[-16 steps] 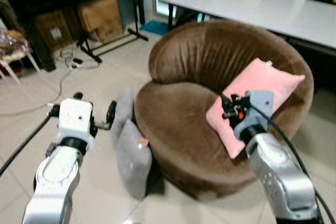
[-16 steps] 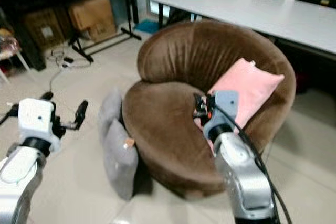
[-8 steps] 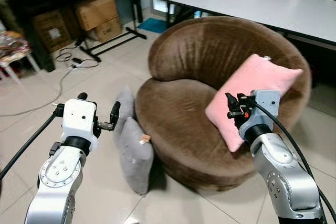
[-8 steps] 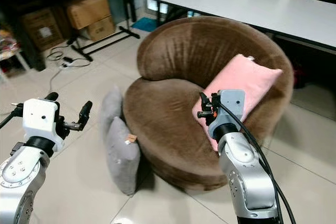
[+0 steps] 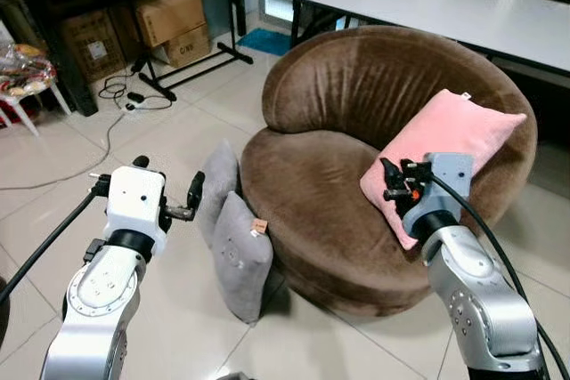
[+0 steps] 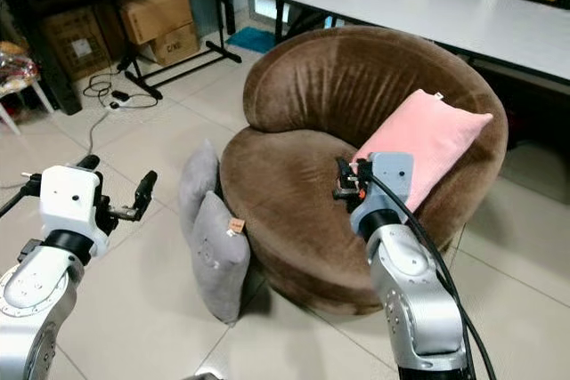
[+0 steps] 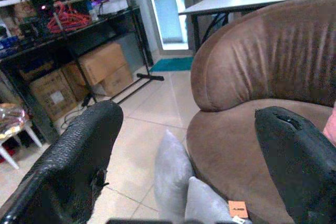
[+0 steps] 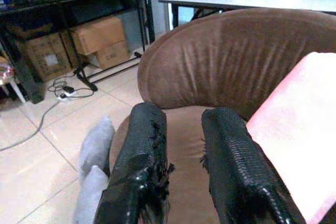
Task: Move the pillow to the sofa from floor
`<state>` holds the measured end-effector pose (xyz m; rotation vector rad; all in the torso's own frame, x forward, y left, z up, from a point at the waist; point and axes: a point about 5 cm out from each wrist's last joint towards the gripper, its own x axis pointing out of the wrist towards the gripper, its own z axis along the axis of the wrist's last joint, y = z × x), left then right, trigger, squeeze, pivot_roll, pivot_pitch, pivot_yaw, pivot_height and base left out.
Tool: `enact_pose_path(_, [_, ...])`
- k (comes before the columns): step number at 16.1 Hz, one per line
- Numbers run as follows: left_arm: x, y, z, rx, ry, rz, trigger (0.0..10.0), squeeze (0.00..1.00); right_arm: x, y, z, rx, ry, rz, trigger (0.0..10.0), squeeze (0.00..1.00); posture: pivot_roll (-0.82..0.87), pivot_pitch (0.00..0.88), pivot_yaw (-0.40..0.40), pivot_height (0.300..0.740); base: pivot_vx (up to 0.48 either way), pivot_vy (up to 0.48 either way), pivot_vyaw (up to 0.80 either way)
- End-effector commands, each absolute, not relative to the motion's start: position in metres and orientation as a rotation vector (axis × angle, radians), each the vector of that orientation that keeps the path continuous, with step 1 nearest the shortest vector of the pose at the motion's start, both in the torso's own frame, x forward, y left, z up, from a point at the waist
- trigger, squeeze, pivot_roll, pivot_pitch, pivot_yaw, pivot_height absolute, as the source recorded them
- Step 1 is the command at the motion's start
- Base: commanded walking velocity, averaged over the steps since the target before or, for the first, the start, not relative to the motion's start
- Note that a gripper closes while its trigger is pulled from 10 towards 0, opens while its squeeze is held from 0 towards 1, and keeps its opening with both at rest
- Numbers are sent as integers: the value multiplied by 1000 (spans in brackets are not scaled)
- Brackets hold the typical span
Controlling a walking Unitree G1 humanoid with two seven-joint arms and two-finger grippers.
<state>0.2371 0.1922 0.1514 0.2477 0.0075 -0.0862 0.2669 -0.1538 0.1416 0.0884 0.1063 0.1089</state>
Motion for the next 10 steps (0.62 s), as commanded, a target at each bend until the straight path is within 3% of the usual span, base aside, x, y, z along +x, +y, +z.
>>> enact_pose_path(1, [239,190,150,250,18,-93,10000,0,269,-156,142,80,114,104,10000,0,-50,14,23,740,0,270,0])
enact_pose_path(7, [239,191,150,251,17,-91,10000,0,269,-155,142,81,114,106,10000,0,-49,26,22,740,0,272,0])
enact_pose_path(10, [239,189,154,230,-11,-98,10000,0,269,-155,142,79,112,108,10000,0,-49,26,22,740,0,0,0])
